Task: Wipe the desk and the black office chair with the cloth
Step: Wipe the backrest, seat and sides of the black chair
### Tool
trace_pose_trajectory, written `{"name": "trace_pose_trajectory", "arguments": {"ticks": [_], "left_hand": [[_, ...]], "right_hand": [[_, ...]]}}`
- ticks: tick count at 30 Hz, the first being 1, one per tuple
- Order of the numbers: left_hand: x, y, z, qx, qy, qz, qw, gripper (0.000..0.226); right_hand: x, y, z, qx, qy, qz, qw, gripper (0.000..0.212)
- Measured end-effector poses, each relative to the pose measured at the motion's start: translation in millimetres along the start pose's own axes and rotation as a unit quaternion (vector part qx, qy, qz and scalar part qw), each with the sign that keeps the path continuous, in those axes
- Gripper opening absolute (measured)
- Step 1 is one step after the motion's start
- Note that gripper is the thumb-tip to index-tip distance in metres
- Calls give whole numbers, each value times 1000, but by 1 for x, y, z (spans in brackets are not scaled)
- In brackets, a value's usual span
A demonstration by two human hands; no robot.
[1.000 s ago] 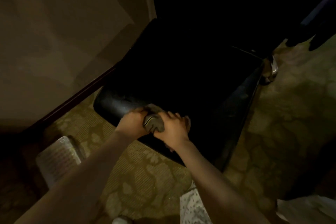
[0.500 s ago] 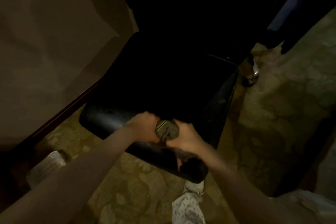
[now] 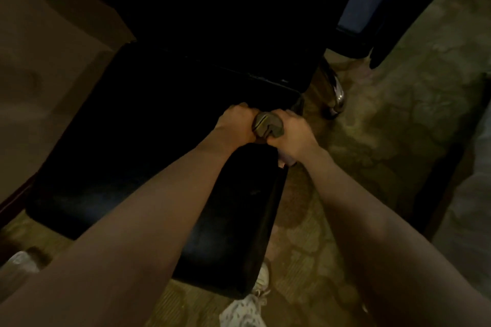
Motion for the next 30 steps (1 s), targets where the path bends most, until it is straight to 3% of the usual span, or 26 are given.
{"name": "trace_pose_trajectory", "arguments": {"ticks": [3, 12, 30], "left_hand": [[17, 3, 2, -29, -11, 2, 1000, 53], [27, -2, -23, -69, 24, -30, 997, 46], [74, 23, -191, -101, 66, -104, 987, 45]], "right_hand": [[11, -12, 4, 42, 19, 21, 999, 53], [16, -9, -20, 51, 69, 23, 996, 40], [90, 45, -160, 91, 146, 15, 985, 49]]}}
Point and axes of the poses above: each hand's wrist, its own z-axis towards the middle knuckle, its own x-axis out of the palm, y = z × x, the point moved 7 cm from there along z, towards the middle knuckle, and after that the axes turned 1 degree about z, right-handed, at the moved point
